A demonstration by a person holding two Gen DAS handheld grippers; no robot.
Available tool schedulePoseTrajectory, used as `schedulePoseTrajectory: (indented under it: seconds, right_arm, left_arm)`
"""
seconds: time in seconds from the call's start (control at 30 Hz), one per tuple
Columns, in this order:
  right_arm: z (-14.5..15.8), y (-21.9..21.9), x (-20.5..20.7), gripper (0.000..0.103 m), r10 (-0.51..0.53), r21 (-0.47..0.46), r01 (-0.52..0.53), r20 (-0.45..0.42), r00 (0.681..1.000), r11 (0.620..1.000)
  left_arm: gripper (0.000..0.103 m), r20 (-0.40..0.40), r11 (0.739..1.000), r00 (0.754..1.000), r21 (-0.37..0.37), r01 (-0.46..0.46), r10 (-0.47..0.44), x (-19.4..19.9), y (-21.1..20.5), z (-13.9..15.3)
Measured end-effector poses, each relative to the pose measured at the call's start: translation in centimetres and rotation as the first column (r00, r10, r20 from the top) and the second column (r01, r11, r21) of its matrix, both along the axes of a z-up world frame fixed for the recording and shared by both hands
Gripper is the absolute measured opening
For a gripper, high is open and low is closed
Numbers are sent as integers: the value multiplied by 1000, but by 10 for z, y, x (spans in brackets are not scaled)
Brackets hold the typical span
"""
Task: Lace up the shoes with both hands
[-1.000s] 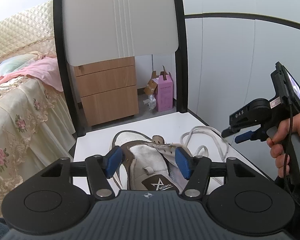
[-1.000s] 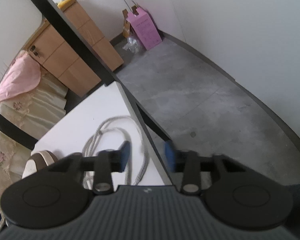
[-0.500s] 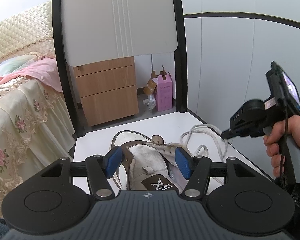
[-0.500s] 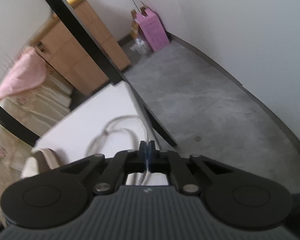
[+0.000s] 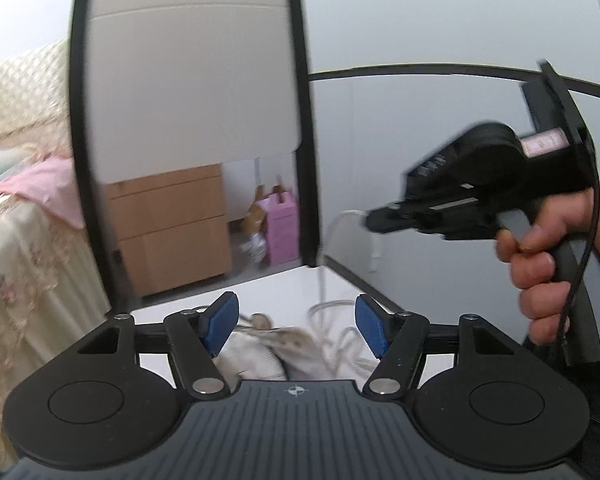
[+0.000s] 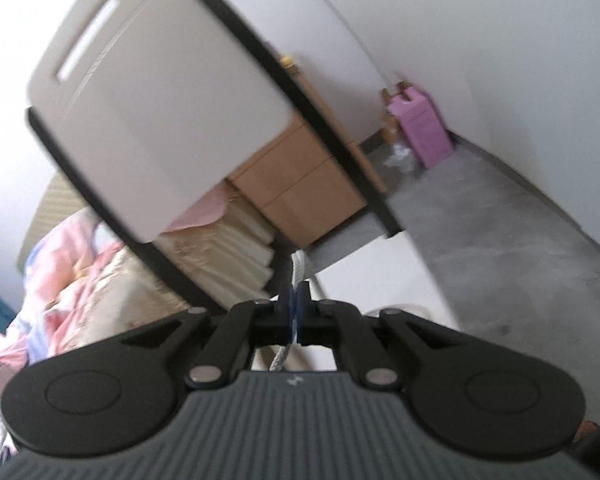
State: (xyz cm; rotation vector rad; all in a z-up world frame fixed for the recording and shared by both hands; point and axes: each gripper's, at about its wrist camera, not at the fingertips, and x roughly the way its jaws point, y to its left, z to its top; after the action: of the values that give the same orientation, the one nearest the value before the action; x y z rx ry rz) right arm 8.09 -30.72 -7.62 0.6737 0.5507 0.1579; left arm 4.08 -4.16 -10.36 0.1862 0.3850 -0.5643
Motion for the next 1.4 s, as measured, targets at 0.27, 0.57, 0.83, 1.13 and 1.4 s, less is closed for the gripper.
schedulePoseTrajectory:
  seconds: [0.27,0.57,0.83,1.13,1.4]
  right_arm:
    - [8,39,-7,2,145,-46,-144,7,989,988]
    - [9,47,-9,4,188,-28,-188,7,982,982]
    - [0,37,-7,39,202,105,-200,-6,979,974]
    - [-24,25,3,28,276,358,-235,-67,959,904]
    - [-28,27,5,19,315,391,-259,-87,945,883]
  left_arm:
    - [48,56,995,998,100,30,-36,-10,-15,-8]
    - [3,28,991,998,125,43,-47,-6,-14,-11]
    - [3,16,994,999,105,28,-30,-3,-11,-11]
    - [3,17,994,1000,110,18,-20,-6,-10,-10]
    - [3,16,993,1000,117,12,-14,-8,-10,-10]
